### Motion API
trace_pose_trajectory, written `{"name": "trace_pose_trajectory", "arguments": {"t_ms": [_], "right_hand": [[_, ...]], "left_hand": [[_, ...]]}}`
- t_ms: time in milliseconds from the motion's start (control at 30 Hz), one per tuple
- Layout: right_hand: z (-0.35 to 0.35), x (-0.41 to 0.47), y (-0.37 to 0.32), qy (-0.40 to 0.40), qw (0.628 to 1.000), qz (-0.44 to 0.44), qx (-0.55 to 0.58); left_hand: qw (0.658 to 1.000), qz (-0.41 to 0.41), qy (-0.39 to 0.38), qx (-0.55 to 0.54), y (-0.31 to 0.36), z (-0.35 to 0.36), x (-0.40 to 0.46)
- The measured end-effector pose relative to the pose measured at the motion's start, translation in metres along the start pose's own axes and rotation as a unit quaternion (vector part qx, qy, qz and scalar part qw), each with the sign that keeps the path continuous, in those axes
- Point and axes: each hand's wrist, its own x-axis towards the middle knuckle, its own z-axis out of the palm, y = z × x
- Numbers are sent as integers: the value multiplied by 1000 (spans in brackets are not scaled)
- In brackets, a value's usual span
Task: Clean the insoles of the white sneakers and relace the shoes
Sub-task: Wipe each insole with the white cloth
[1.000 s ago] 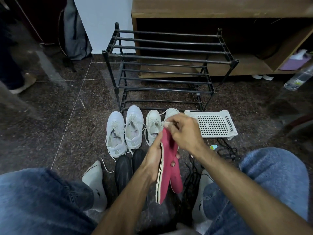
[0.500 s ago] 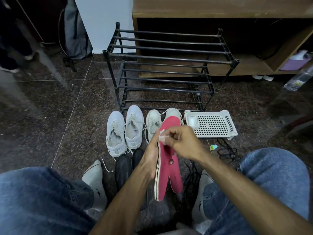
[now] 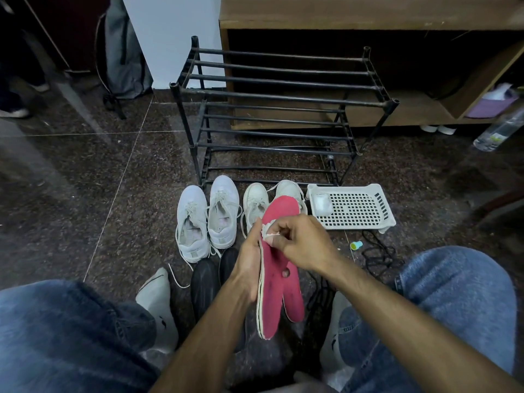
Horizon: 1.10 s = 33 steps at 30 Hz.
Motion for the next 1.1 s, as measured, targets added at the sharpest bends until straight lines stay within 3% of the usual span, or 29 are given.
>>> {"name": "trace_pose_trajectory", "arguments": {"t_ms": [100,400,567,800,933,1000,1100], "right_hand": [[-14,14,0,49,993,8,-109],[-27,20,2,133,972,22,-193],[-22,12,11,104,972,9,-210],[-27,23,12,152,971,36,-180],[-14,4,10,48,989,-43,-132],[-8,-4,7,4,984,-79,-160],[-11,3,10,85,979,-65,-172]], "left_hand": [[999,3,-38,12,0,0,-1],[999,4,-43,19,3,-8,0],[999,5,-45,-9,5,-8,-3],[999,24,-28,6,5,-8,-4],[999,37,5,19,2,-12,0],[998,46,22,22,0,-14,1],[999,44,22,21,2,-10,1]]}}
